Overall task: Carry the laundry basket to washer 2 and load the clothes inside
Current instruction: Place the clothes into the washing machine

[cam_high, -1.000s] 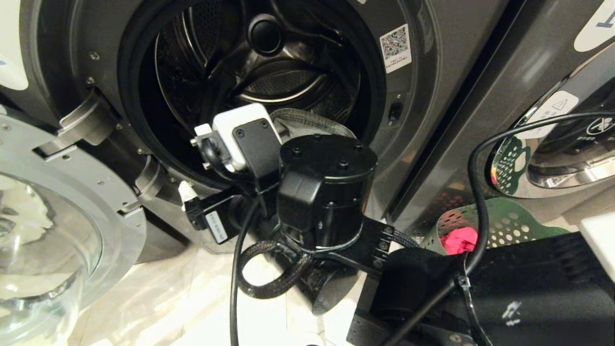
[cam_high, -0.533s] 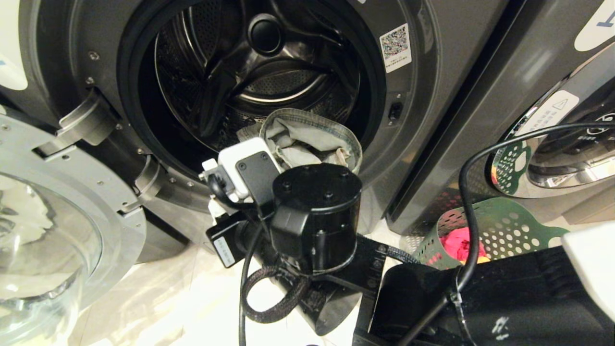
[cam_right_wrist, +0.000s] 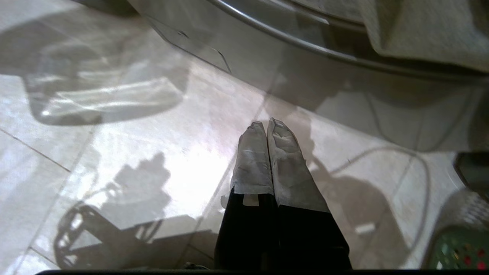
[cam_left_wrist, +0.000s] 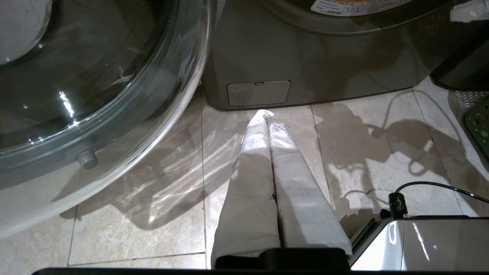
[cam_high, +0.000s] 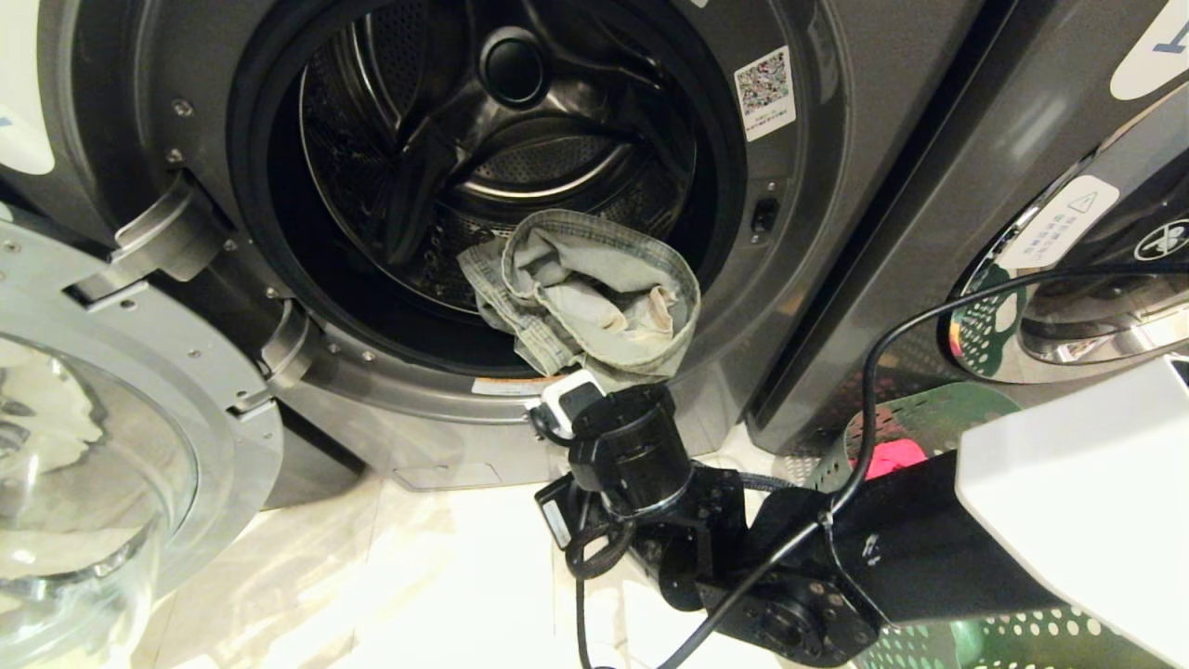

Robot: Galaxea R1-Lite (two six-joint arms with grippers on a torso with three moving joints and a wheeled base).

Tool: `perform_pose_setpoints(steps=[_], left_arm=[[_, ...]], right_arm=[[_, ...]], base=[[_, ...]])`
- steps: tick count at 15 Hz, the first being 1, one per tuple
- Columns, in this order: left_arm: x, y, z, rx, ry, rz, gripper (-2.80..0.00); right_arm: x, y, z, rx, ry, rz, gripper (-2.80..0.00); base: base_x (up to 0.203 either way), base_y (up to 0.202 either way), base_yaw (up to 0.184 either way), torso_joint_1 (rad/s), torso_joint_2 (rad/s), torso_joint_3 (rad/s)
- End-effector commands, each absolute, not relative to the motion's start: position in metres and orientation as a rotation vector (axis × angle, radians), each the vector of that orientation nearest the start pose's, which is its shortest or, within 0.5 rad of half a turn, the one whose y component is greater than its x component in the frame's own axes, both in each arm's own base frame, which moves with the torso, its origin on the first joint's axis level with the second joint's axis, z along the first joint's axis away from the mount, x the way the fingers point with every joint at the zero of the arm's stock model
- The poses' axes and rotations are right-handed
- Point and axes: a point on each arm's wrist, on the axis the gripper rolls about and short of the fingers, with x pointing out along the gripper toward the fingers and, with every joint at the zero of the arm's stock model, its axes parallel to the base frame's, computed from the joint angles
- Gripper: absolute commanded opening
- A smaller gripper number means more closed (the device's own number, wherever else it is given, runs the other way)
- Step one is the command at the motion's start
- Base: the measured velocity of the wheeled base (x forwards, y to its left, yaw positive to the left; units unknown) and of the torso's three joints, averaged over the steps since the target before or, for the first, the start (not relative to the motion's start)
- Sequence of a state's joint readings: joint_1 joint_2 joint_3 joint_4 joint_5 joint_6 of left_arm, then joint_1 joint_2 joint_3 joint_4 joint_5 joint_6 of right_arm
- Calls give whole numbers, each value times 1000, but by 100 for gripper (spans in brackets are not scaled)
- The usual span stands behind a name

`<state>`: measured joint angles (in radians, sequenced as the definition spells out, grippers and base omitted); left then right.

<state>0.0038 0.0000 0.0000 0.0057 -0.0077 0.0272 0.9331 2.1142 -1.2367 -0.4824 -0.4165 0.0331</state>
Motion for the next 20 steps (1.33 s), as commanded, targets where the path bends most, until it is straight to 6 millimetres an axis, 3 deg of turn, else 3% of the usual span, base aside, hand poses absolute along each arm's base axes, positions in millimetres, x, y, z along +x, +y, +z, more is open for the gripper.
perform_pose_setpoints(steps=[1, 3, 13, 20], left_arm=[[-23, 0, 75, 26, 8, -3, -280], [-23, 0, 75, 28, 8, -3, -280], [-23, 0, 75, 28, 8, -3, -280], [-23, 0, 75, 28, 8, -3, -280]], right_arm=[[280, 317, 134, -221, 346, 430, -280], [294, 315, 135, -220, 342, 400, -280], [318, 315, 119, -286, 383, 308, -280], [343, 334, 143, -216, 261, 242, -280]], base=[[0, 0, 0, 0, 0, 0], [0, 0, 0, 0, 0, 0], [0, 0, 0, 0, 0, 0], [0, 0, 0, 0, 0, 0]])
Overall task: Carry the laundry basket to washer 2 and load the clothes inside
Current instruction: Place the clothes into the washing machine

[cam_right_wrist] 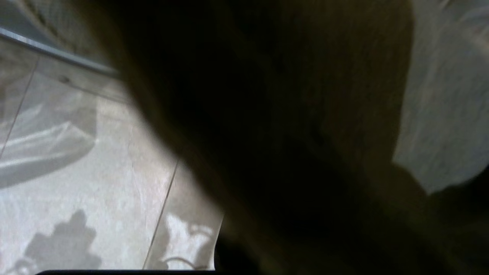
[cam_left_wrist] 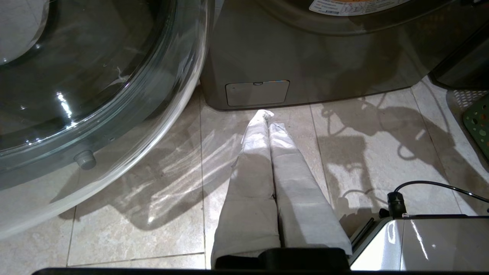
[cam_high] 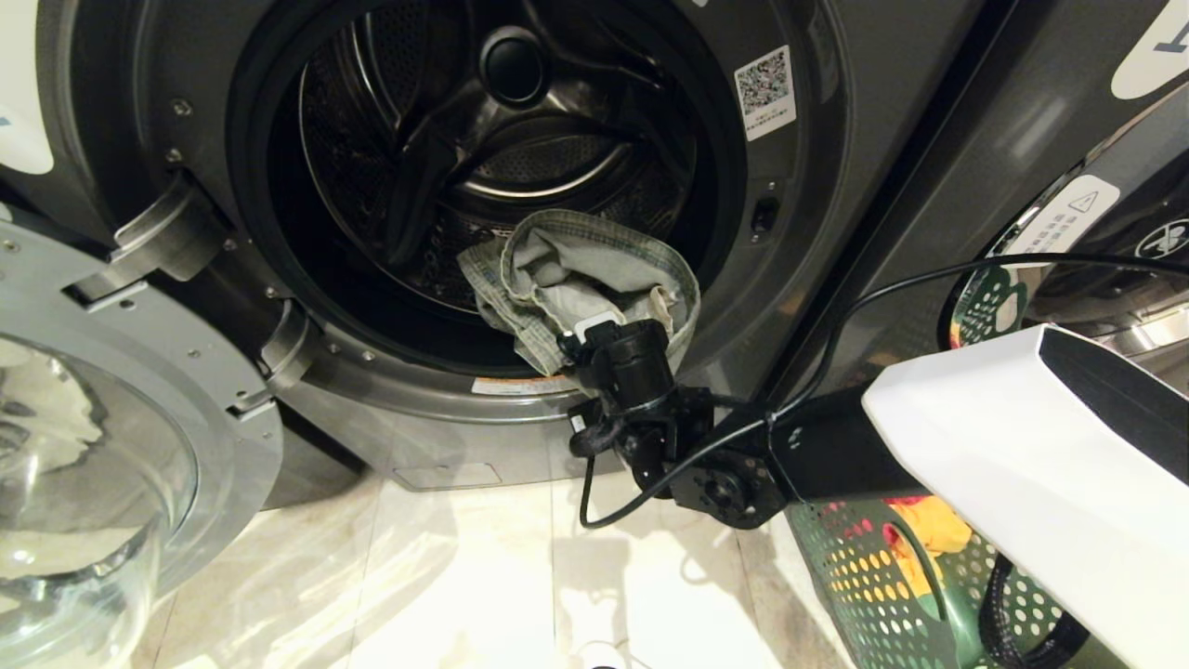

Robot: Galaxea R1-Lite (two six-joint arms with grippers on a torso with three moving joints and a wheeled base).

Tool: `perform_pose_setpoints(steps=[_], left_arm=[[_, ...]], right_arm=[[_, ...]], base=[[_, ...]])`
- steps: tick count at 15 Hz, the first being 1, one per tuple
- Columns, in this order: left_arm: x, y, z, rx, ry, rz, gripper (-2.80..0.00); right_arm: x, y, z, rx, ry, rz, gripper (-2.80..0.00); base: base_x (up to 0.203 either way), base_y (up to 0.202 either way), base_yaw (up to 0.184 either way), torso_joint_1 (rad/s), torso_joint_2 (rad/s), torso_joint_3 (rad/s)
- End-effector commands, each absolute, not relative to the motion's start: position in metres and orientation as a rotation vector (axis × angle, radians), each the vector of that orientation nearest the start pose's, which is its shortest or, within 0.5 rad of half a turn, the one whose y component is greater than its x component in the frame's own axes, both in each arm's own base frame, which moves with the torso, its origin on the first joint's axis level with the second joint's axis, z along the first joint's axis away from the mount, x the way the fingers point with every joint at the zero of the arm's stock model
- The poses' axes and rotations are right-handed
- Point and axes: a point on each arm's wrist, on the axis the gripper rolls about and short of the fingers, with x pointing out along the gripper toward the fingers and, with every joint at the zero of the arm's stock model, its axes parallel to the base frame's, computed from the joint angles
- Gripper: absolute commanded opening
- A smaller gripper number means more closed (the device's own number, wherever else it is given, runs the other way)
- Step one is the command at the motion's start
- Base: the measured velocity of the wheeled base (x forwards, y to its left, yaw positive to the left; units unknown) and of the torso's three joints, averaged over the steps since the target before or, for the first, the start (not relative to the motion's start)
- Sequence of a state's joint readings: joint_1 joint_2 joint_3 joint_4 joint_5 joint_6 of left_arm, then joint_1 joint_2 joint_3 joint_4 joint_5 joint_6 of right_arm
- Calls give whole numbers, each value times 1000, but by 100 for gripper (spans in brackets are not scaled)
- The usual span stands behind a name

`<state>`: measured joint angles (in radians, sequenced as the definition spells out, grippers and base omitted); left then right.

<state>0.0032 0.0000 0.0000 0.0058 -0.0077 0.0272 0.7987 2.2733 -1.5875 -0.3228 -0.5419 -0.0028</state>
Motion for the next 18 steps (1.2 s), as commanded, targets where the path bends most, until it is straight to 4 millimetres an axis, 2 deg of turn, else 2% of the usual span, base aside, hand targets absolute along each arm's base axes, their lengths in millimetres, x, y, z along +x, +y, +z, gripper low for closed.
perform_pose_setpoints(steps=[1, 6, 7, 9, 12, 14, 18], left_arm=[[-23, 0, 75, 28, 8, -5, -280], [-23, 0, 75, 28, 8, -5, -280], [-23, 0, 75, 28, 8, -3, -280], [-23, 0, 75, 28, 8, -3, -280], [-23, 0, 75, 28, 8, -3, -280], [-23, 0, 75, 28, 8, -3, -280], [-23, 0, 75, 28, 8, -3, -280]], right_arm=[[347, 336, 147, -208, 240, 230, -280], [365, 354, 177, -97, 103, 197, -280], [370, 358, 177, -67, 68, 189, -280], [372, 363, 187, 58, -91, 186, -280], [358, 371, 204, 211, -294, 209, -280], [347, 375, 205, 219, -299, 226, -280], [319, 362, 219, 173, -229, 260, -280]], base=[[0, 0, 0, 0, 0, 0], [0, 0, 0, 0, 0, 0], [0, 0, 0, 0, 0, 0], [0, 0, 0, 0, 0, 0], [0, 0, 0, 0, 0, 0], [0, 0, 0, 0, 0, 0], [0, 0, 0, 0, 0, 0]])
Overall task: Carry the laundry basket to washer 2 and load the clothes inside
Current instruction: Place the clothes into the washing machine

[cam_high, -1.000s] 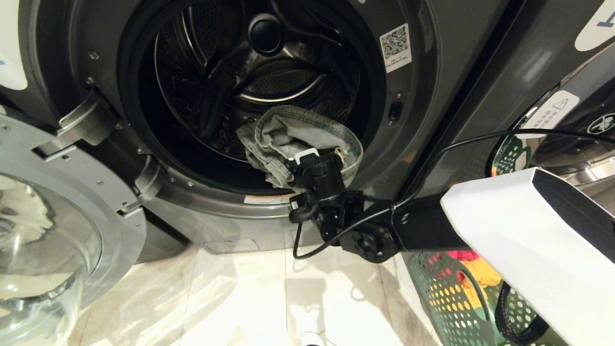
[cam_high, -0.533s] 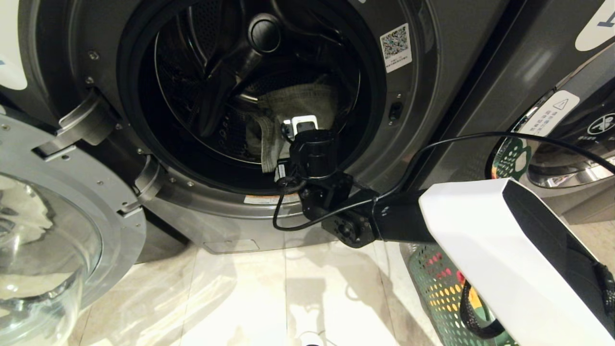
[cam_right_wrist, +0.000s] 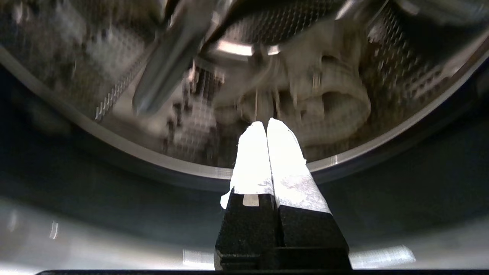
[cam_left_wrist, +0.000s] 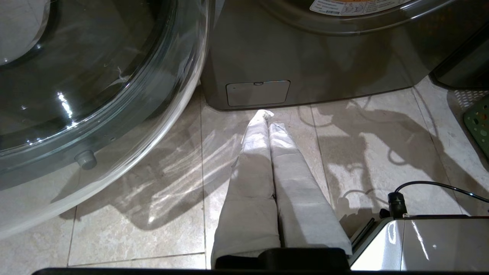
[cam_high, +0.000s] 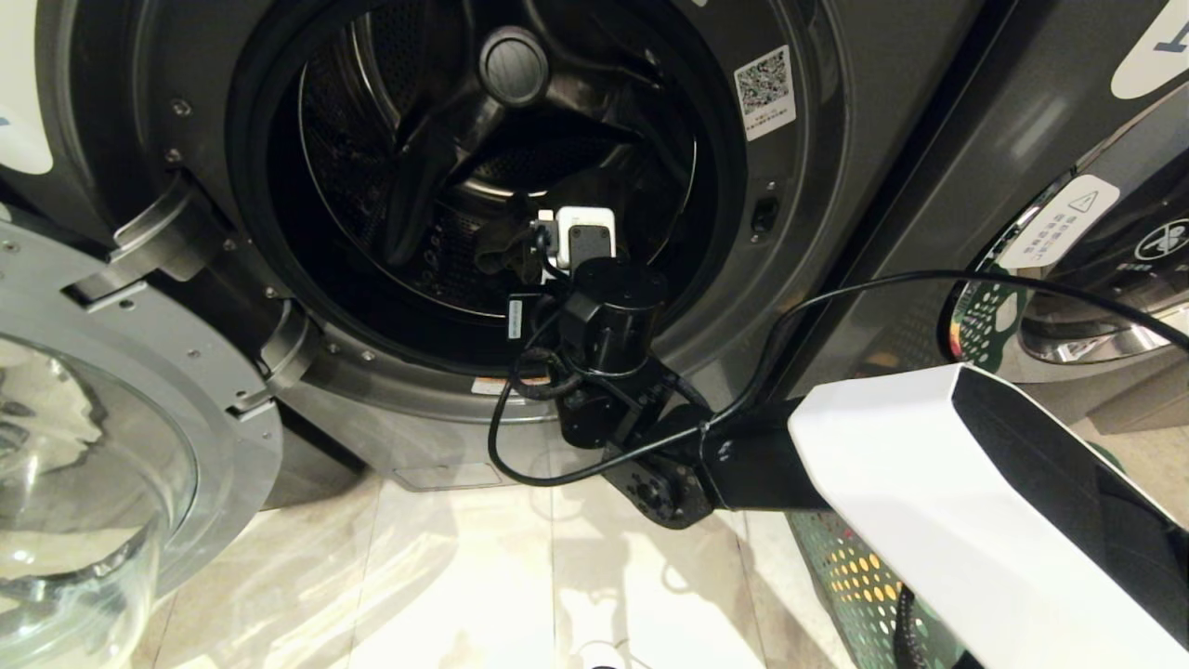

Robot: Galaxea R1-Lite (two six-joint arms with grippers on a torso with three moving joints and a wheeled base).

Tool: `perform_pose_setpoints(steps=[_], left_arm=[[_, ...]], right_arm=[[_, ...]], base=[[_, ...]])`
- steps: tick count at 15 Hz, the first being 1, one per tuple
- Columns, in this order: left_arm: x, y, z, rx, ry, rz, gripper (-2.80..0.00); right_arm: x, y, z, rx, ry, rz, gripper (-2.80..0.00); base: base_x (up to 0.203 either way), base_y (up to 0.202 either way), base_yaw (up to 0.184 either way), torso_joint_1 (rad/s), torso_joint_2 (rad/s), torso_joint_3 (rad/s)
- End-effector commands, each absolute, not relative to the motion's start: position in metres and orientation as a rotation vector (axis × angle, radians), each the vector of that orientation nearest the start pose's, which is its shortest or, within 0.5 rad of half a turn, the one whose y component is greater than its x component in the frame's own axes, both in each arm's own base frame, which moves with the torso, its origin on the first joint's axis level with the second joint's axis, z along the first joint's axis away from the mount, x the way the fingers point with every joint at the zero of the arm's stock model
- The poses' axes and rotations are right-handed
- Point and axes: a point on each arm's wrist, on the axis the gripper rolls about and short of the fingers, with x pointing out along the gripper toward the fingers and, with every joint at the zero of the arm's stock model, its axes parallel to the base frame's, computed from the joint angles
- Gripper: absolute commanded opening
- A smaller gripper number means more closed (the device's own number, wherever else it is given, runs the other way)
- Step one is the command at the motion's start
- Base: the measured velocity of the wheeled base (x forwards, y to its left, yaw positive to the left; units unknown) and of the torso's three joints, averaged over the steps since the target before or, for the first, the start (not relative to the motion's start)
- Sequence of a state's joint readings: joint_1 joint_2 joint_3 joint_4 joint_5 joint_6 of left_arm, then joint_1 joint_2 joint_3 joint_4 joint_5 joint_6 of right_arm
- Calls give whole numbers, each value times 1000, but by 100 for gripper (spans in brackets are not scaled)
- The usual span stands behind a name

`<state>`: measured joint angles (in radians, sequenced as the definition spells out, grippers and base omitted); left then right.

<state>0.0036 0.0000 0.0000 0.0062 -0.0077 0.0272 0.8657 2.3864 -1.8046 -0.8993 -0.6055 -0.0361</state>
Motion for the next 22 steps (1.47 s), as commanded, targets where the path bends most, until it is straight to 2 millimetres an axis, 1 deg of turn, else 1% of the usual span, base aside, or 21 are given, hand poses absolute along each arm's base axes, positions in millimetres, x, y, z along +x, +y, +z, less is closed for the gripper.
perform_pose_setpoints(steps=[1, 2, 3, 6, 8, 10, 12, 15, 17, 18, 20, 22], left_arm=[[-23, 0, 75, 28, 8, -3, -280], [-23, 0, 75, 28, 8, -4, -280], [-23, 0, 75, 28, 8, -5, -280], [-23, 0, 75, 27, 8, -3, -280], [-23, 0, 75, 28, 8, -4, -280], [-23, 0, 75, 28, 8, -3, -280], [-23, 0, 75, 28, 8, -5, -280], [-23, 0, 75, 27, 8, -4, -280], [-23, 0, 75, 28, 8, -3, -280], [-23, 0, 75, 27, 8, -4, -280], [-23, 0, 75, 28, 8, -3, -280], [-23, 0, 75, 28, 8, -4, -280]], right_arm=[[311, 354, 219, 144, -182, 268, -280], [302, 346, 219, 124, -128, 279, -280], [289, 333, 221, 107, -56, 298, -280], [245, 288, 222, 68, 161, 378, -280], [215, 257, 221, 30, 275, 440, -280], [190, 231, 205, -28, 400, 494, -280], [168, 211, 187, -83, 495, 533, -280], [145, 180, 169, -158, 626, 509, -280], [136, 166, 162, -164, 694, 476, -280], [137, 161, 160, -156, 707, 450, -280], [147, 150, 159, -133, 721, 377, -280], [167, 132, 159, -91, 724, 245, -280]], base=[[0, 0, 0, 0, 0, 0], [0, 0, 0, 0, 0, 0], [0, 0, 0, 0, 0, 0], [0, 0, 0, 0, 0, 0], [0, 0, 0, 0, 0, 0], [0, 0, 0, 0, 0, 0], [0, 0, 0, 0, 0, 0], [0, 0, 0, 0, 0, 0], [0, 0, 0, 0, 0, 0], [0, 0, 0, 0, 0, 0], [0, 0, 0, 0, 0, 0], [0, 0, 0, 0, 0, 0]])
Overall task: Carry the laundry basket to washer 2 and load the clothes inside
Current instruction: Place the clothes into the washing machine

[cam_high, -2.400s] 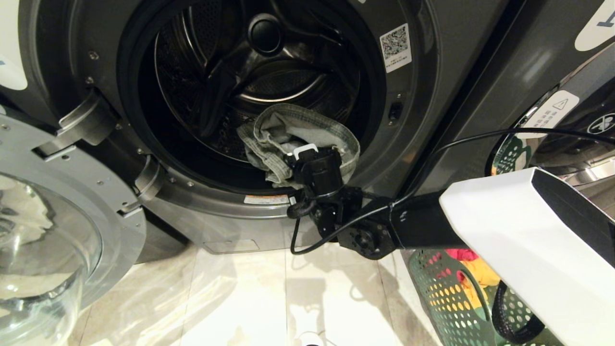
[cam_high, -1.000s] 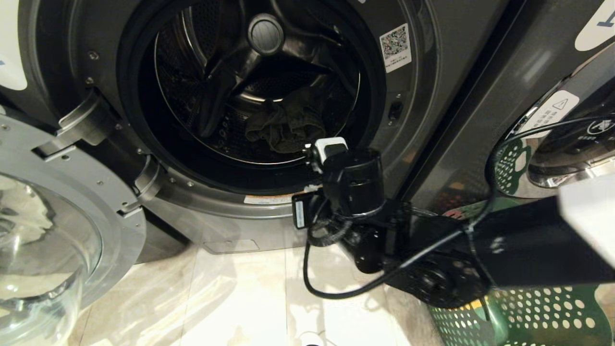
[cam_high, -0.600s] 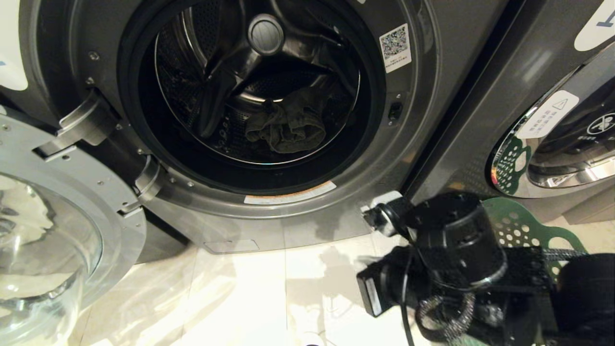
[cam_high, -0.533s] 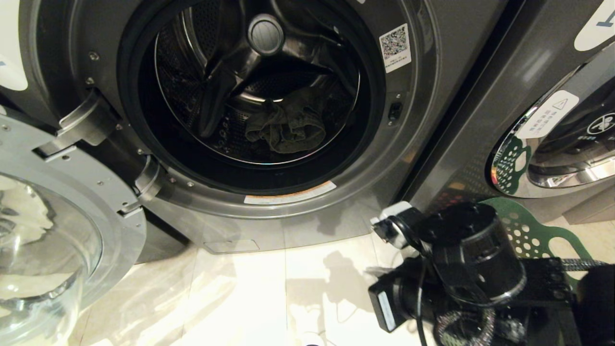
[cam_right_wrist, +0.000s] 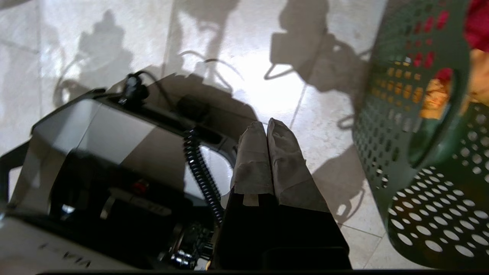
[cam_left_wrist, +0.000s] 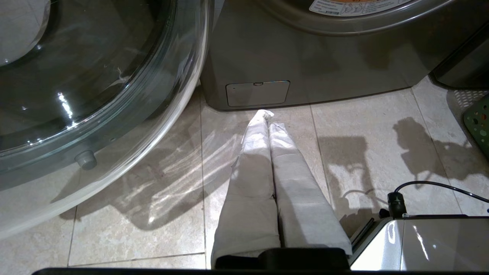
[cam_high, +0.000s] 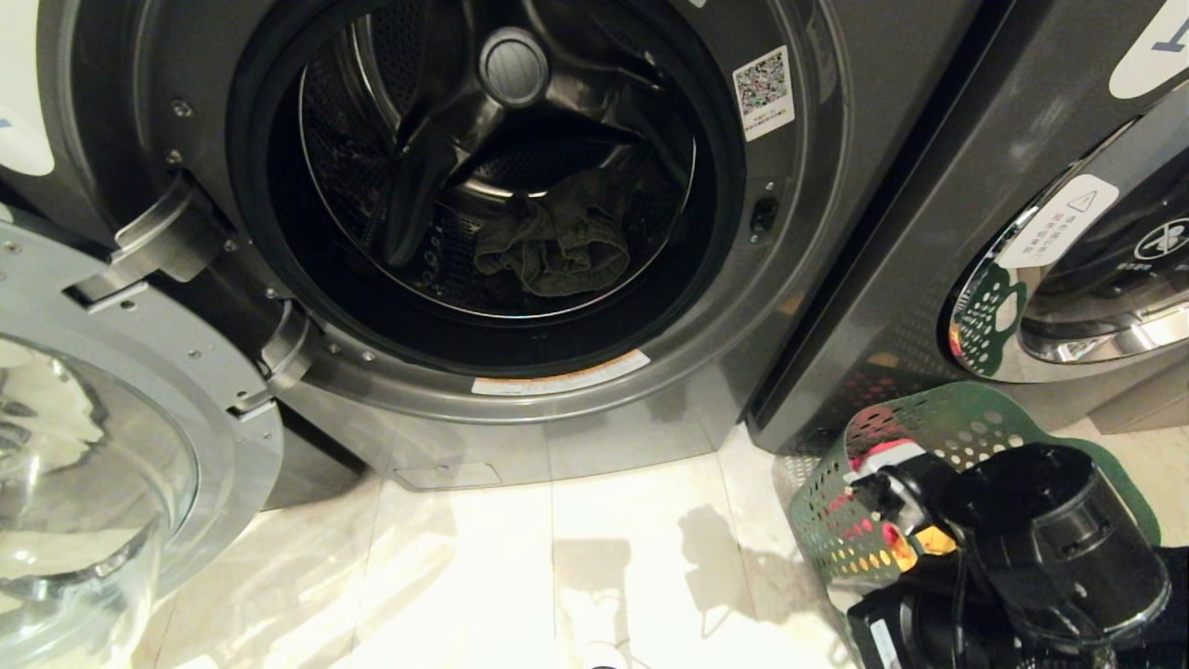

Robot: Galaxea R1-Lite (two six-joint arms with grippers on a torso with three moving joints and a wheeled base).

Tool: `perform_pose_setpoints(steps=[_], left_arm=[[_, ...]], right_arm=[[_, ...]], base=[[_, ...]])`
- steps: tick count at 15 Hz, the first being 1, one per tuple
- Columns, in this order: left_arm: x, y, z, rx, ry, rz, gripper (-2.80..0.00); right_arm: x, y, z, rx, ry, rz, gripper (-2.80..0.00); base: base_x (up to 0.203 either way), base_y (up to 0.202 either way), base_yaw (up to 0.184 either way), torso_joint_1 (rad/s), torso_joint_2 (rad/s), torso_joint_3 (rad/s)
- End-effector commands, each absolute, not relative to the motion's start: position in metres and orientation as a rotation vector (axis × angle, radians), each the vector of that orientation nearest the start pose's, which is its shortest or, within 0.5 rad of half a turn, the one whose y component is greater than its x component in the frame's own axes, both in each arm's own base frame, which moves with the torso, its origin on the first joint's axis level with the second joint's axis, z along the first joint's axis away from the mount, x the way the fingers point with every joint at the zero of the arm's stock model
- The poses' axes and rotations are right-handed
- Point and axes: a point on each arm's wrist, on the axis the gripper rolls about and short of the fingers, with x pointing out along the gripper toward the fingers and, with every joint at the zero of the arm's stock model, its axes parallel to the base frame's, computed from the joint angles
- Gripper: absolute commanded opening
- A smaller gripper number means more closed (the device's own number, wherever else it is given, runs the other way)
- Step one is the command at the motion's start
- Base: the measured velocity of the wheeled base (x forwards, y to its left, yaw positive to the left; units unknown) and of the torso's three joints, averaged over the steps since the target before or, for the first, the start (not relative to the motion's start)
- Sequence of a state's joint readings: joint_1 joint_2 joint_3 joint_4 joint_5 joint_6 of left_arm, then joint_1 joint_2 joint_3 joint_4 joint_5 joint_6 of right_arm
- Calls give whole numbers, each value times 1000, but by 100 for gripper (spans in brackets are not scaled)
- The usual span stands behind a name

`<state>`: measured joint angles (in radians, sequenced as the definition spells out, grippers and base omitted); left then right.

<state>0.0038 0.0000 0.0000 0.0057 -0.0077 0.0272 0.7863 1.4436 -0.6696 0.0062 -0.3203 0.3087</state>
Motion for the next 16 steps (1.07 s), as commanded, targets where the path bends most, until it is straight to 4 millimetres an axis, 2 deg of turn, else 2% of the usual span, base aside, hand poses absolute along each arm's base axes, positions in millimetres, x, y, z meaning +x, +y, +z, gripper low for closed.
perform_pose_setpoints(steps=[1, 5, 6, 9, 11, 16], left_arm=[[-23, 0, 75, 28, 8, -3, -280], [-23, 0, 75, 28, 8, -3, -280], [-23, 0, 75, 28, 8, -3, -280], [-23, 0, 75, 28, 8, -3, -280], [-23, 0, 75, 28, 8, -3, -280], [-23, 0, 75, 28, 8, -3, -280]], right_arm=[[178, 120, 158, -68, 727, 166, -280], [227, 56, 157, 25, 741, -159, -280], [236, 39, 156, 35, 748, -219, 0], [260, -7, 156, 92, 759, -348, 0], [278, -24, 145, 122, 795, -381, 0], [320, -66, 85, 232, 898, -365, 0]], base=[[0, 0, 0, 0, 0, 0], [0, 0, 0, 0, 0, 0], [0, 0, 0, 0, 0, 0], [0, 0, 0, 0, 0, 0], [0, 0, 0, 0, 0, 0], [0, 0, 0, 0, 0, 0]])
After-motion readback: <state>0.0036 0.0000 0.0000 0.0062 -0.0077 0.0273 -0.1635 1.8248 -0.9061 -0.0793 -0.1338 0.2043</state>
